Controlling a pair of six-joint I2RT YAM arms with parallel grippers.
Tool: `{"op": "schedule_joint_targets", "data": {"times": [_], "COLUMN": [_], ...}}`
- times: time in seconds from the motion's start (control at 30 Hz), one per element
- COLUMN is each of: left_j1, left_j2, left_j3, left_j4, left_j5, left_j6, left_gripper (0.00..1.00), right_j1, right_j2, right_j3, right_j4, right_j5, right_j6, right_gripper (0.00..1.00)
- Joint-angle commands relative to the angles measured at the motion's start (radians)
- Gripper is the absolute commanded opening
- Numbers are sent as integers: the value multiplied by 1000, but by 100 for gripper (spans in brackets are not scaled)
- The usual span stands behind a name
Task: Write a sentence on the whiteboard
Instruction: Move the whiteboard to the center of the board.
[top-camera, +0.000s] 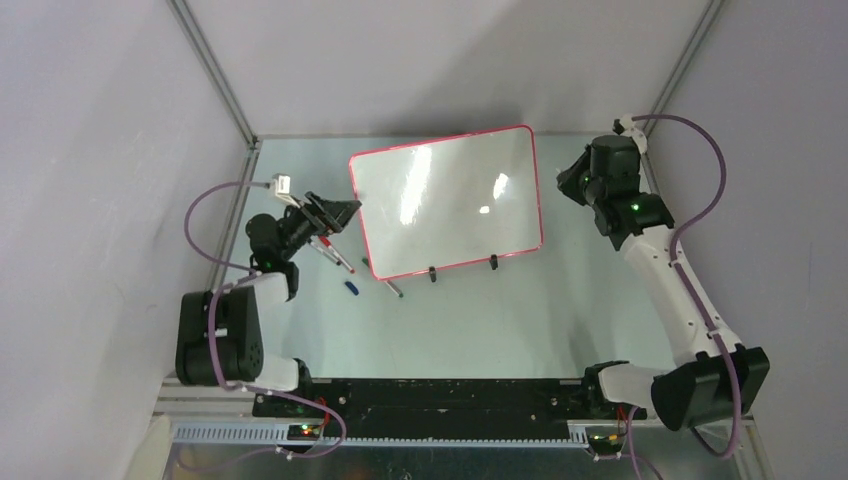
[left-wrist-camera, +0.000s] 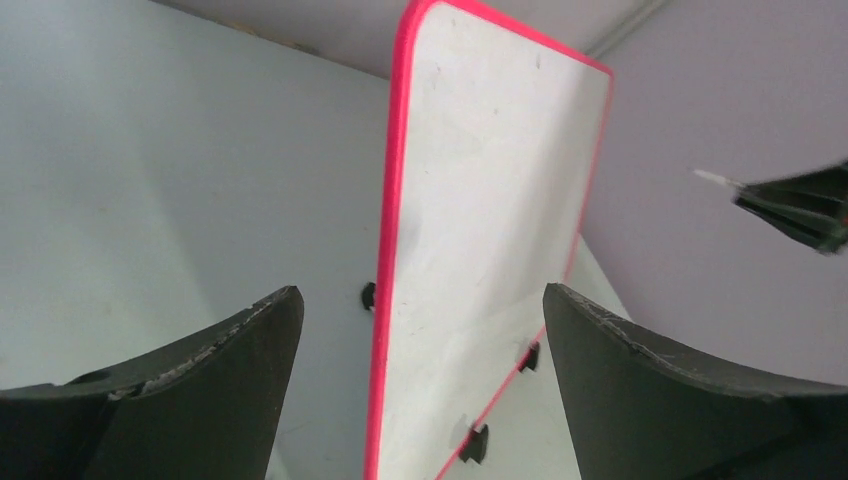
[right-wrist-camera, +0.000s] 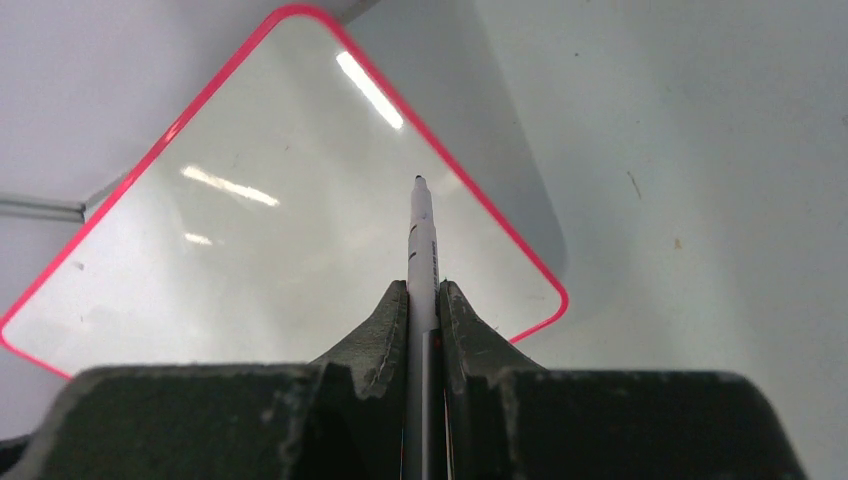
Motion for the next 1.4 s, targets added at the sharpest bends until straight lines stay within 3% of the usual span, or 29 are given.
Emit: {"op": "schedule_joint_targets", "data": {"times": [0.0,0.2,0.4,0.6,0.83,1.07,1.17,1.37], "left_j1": [5,-4,-3,-3,-3,-3,-8,-31], "left_j2": [-199,-393,-476,-508,-642,-795,-825,-922], "left_j3": [-12,-25,-9,39,-94,-52,48,-28], "left_j4": [-257,-514,-718,-919,-726,-891,-1071,-1047], "left_j5": [-170,-386,-765,-989,-897,-802,-783,-794], "left_j6": [187,298,234,172,185,225,232,206], "left_gripper": [97,99,99,99,99,99,99,99], "right_j1": [87,200,295,310,313,324,327,331], "right_j2": [-62,-112,-173,-278,-307,-290,-282,-276], "right_j3": [-4,-40,-112,-219,-240,-260,-271,-274], "right_j4": [-30,-50,2,99,104,125,138,114], "right_j5": [161,245,314,302,265,233,211,232], "right_j6": [-37,-91,-102,-104,-105,-96,-87,-20], "right_gripper": [0,0,0,0,0,0,0,0]}}
